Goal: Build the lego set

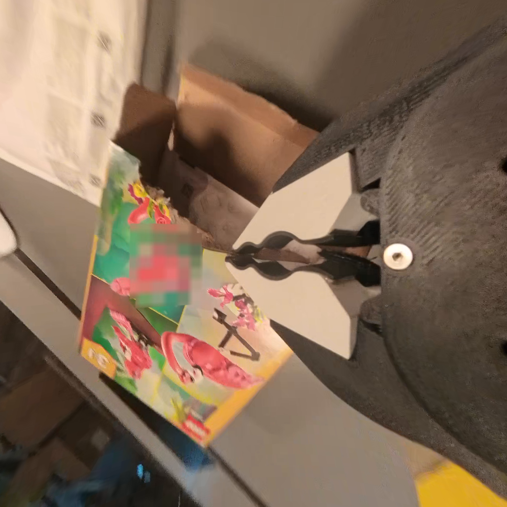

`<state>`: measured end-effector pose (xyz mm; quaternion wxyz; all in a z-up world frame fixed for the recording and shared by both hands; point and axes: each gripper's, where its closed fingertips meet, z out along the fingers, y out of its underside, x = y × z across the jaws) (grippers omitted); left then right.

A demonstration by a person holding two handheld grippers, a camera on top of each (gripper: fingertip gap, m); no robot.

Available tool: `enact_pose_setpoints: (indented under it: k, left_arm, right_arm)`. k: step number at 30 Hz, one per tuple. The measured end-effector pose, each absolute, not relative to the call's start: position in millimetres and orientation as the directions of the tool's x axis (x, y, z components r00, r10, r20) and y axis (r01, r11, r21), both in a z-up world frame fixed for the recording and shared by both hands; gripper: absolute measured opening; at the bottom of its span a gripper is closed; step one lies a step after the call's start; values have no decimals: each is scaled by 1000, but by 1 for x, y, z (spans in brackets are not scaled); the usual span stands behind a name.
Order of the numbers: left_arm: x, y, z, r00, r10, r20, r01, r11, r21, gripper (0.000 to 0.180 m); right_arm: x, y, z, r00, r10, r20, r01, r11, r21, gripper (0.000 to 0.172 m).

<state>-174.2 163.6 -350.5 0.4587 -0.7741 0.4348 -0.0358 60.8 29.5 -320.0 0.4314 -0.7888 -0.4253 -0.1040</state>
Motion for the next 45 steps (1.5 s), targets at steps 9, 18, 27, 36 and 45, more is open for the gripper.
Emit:
enact_pose_setpoints:
  k: [9, 18, 27, 36, 45]
  left_arm:
    - [-160, 152, -344, 584, -748, -316, -624, -165, -763, 0]
    - [-166, 155, -340, 564, -757, -330, -661, -175, -729, 0]
    - [-167, 154, -339, 558, -774, -301, -653, -184, -735, 0]
    - [-171, 163, -341, 565, -743, -359, -678, -171, -715, 0]
    - [-205, 206, -348, 636, -632, -442, -703, -239, -669, 0]
  right_arm:
    - [-100, 65, -332, 105, 485, 868, 880, 361, -308, 39]
    - [-155, 129, -358, 15, 465, 885, 905, 369, -210, 34]
    - [-156, 136, -380, 14, 644, 765, 917, 297, -267, 40]
    - [-169, 148, -369, -142, 276, 951, 914, 405, 19, 0]
    - [-165, 72, -357, -74, 213, 974, 831, 553, -57, 0]
